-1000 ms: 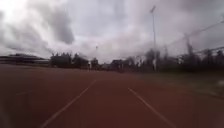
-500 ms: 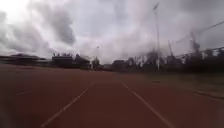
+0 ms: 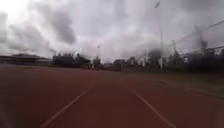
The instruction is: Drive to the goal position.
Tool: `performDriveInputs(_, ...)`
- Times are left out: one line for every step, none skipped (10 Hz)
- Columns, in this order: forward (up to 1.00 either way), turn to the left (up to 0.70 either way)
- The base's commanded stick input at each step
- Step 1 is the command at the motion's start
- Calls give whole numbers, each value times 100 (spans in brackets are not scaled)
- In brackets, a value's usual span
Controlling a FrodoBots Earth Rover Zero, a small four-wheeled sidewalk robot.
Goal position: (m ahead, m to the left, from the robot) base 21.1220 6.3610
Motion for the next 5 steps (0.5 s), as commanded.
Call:
performDriveInputs(85,0)
performDriveInputs(85,0)
performDriveInputs(85,0)
performDriveInputs(85,0)
performDriveInputs(85,0)
